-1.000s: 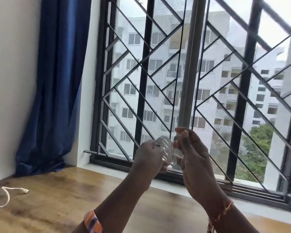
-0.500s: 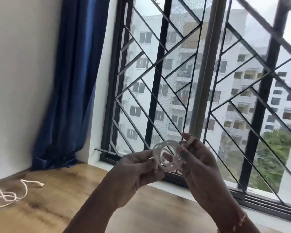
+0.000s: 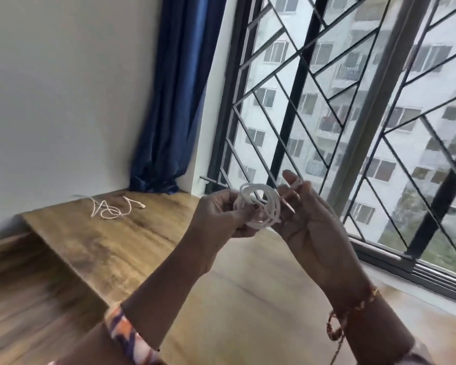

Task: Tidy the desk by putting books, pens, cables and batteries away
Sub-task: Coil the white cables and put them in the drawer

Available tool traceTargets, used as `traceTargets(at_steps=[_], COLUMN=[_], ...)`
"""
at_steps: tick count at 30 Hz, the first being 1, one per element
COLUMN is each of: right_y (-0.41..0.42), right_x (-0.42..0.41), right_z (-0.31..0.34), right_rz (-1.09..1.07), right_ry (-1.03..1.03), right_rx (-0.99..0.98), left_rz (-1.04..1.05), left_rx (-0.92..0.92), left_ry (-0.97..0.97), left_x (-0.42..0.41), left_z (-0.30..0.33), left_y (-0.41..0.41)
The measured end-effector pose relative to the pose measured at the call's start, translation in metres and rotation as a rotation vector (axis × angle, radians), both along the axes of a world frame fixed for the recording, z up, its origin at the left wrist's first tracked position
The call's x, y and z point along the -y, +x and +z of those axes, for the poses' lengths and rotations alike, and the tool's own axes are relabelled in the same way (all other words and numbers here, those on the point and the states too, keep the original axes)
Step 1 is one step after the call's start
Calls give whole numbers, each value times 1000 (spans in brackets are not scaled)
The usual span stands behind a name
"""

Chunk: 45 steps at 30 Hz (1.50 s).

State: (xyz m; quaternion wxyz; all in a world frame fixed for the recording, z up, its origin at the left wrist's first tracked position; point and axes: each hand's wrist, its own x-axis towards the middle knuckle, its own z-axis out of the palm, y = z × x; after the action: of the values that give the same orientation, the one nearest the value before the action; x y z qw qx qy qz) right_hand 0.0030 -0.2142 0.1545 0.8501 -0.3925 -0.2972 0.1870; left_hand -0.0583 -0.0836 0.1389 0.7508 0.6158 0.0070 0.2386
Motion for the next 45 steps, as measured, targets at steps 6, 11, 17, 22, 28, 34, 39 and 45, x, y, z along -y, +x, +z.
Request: traceTargets(at_steps=[6,11,17,22,28,34,39,45], right_y=[-63,-119,-166,-179,-192,-205,-207,-209], right_x=[22,36,46,54,53,47,52,60], right_z=[-22,-38,-36,-31,-27,-31,-28,-22], right_rz=[-2,-219,-270,-184,-199,-210,-173,-446], right_ry=[-242,-193,-197,-290,-269,-235,-279,-298], right_rx=[270,236,98,-20,28,164,227,302], left_rz=[165,371,416,151,-73,93,472,132], left_rx=[-27,93,110,-133,-258,-196,-58,25], left_ry=[385,867,819,469,-265,-144,465,460], left_x=[11,41,58,61,63,67,73,76], left_z=[-15,-27,-31,-20,-8,-5,-9,-4], left_y=[-59,-114,-155,-173,-186,-193,-188,-198])
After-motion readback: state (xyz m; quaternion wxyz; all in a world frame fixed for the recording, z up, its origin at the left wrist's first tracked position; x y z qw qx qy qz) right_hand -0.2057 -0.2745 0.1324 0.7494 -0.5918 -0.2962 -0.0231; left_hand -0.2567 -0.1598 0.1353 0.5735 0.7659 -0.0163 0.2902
